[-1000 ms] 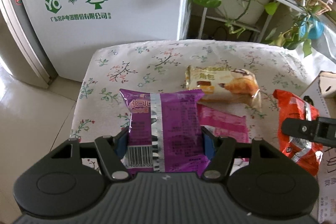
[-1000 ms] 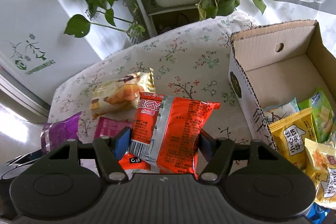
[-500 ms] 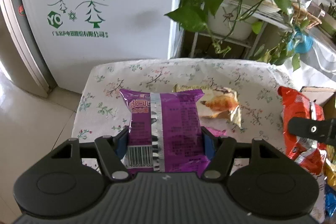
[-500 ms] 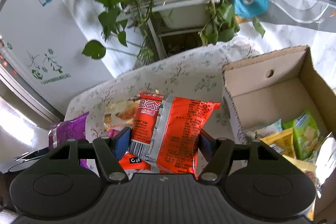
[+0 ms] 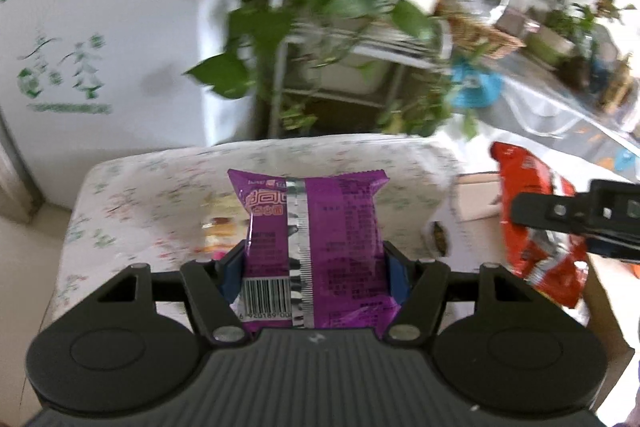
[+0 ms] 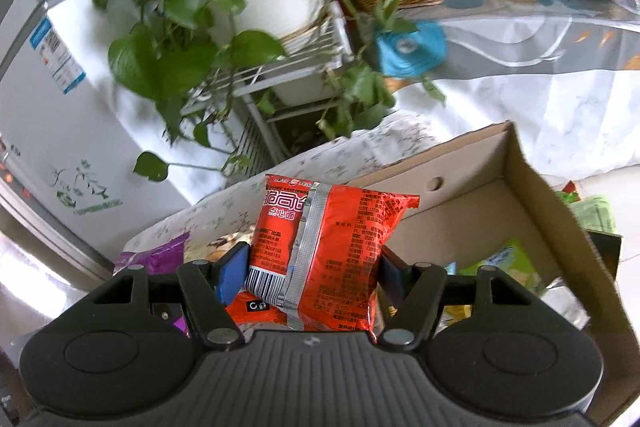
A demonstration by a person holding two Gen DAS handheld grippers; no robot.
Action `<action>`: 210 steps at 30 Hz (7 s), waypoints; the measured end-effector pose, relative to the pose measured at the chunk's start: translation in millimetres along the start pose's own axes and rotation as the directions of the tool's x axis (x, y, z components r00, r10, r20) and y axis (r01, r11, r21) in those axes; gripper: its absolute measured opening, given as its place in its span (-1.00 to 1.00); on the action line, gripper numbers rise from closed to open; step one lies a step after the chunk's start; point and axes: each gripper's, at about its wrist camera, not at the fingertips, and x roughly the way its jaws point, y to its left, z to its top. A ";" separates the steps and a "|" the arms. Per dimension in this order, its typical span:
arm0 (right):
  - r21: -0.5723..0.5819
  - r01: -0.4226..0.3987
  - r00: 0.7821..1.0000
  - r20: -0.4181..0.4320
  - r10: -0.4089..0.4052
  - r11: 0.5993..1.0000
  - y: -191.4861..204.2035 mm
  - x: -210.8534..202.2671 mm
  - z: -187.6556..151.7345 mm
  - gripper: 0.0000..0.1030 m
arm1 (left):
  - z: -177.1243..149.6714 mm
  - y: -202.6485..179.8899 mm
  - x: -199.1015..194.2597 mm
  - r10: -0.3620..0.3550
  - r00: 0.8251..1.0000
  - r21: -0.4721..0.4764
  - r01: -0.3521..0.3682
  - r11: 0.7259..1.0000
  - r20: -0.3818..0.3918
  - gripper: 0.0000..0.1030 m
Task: Organize snacks
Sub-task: 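Carry the purple pack in the left and red pack in the right over the box, then open both grippers over the box to drop the purple and red packs, then move the left gripper to the pink pack while the right moves to the croissant pack, then close the left gripper on the pink pack while the right closes on the croissant pack, then carry the pink pack in the left and croissant pack in the right to the box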
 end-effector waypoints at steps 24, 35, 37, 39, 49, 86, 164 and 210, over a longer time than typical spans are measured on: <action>0.111 0.137 0.988 0.059 -0.144 0.984 -83.3 -42.4 6.6 0.42 | -18.3 -109.4 3.0 -0.297 0.954 0.100 0.300 0.949 -0.044 0.29; 0.151 0.188 0.980 0.032 -0.195 0.970 -95.7 -39.5 5.2 0.48 | -31.4 -137.6 7.4 -0.384 0.921 0.156 0.390 0.907 -0.070 0.66; 0.158 0.178 0.983 0.027 -0.184 0.971 -95.2 -39.2 5.0 0.55 | -30.2 -136.8 0.8 -0.401 0.914 0.169 0.405 0.898 -0.057 0.78; 0.151 0.178 0.982 0.030 -0.184 0.972 -92.4 -39.6 5.2 0.60 | -28.7 -134.0 -4.8 -0.406 0.913 0.174 0.407 0.897 -0.045 0.79; 0.113 0.151 0.988 0.029 -0.155 0.982 -77.8 -35.9 5.5 0.67 | -26.5 -104.3 -17.9 -0.349 0.936 0.185 0.353 0.917 -0.054 0.79; -0.066 -0.008 0.999 -0.052 0.005 0.998 23.1 14.9 -9.1 0.72 | 10.9 85.0 -18.6 -0.009 1.000 -0.122 0.010 0.992 0.006 0.79; -0.442 -0.151 0.978 -0.195 0.070 0.884 118.9 203.3 -33.9 0.85 | -52.6 108.6 76.4 0.027 0.985 0.072 -0.015 0.997 -0.168 0.96; -0.382 0.016 0.995 -0.083 -0.051 0.924 72.9 15.5 -82.8 0.22 | -91.4 107.0 -36.3 0.031 0.999 -0.163 -0.034 0.986 -0.018 0.11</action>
